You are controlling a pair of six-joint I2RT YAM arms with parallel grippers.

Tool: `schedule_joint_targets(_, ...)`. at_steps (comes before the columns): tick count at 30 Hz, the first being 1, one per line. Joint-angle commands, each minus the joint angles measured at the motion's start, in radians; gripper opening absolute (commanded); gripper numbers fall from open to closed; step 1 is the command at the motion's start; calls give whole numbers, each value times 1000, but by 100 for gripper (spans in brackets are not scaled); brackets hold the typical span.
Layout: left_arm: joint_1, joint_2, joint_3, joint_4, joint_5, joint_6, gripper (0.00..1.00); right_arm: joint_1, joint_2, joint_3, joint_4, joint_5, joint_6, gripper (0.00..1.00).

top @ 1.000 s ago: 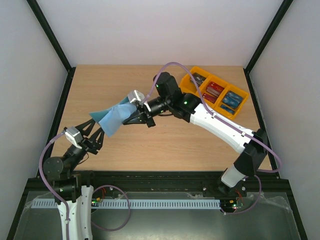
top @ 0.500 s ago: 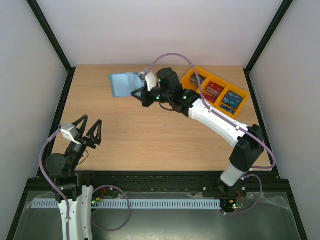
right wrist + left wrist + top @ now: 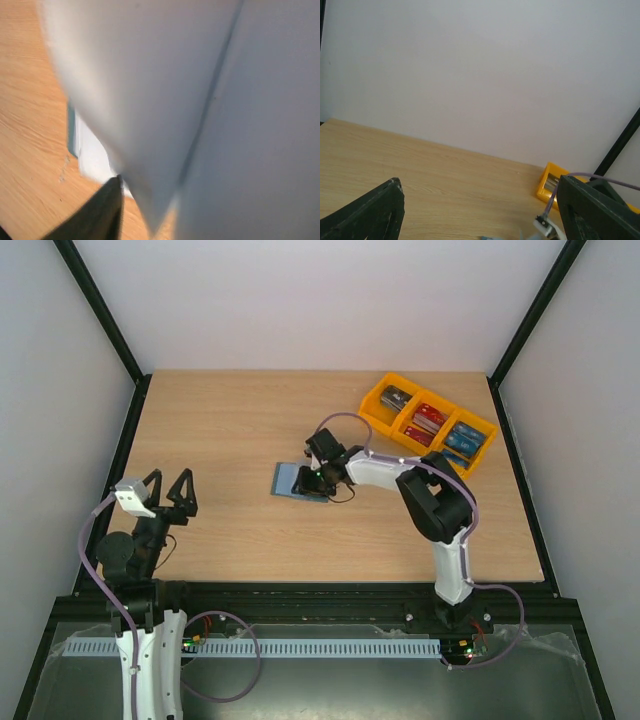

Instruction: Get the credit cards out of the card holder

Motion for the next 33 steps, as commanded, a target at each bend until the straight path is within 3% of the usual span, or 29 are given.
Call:
schedule_joint_targets(1, 2, -5, -4, 13, -17, -3, 84, -36, -55, -24, 25, 41, 70, 53)
schedule_joint_targets(3, 4, -4, -5, 14, -16, -3, 85, -77, -140, -64, 7, 126, 65, 72)
schedule_joint_targets(5, 4, -2, -5, 12, -21, -3, 87, -125, -221, -89, -32, 221, 35, 100)
schedule_joint_targets(11, 7, 6, -13, 30, 16, -5, 99, -236, -413, -50, -156, 390, -132, 99)
schedule_joint_targets(15, 7, 22, -24, 29, 10, -12, 99, -370, -589, -118, -47, 464, -157, 99)
schedule_joint_targets(18, 7, 40, -31, 19, -26, -20, 99, -469, -753, -282, 167, 584, -176, 99)
schedule_joint_targets(21, 7, 62, -37, 22, -26, -20, 99, -491, -921, -512, 426, 797, -248, 99)
schedule_joint_targets(24, 6, 76, -45, 32, -22, -28, 99, -492, -1063, -764, 853, 966, -385, 99)
schedule_joint_targets(27, 8, 108, -52, 28, -50, -29, 99, -499, -1063, -956, 1156, 1087, -497, 99)
schedule_joint_targets(31, 8, 192, -71, 92, 9, 60, 99, -504, -981, -1067, 1256, 1121, -491, 99)
schedule_joint_targets(33, 8, 283, -63, 104, -39, 97, 99, -505, -936, -1121, 1317, 1101, -494, 99)
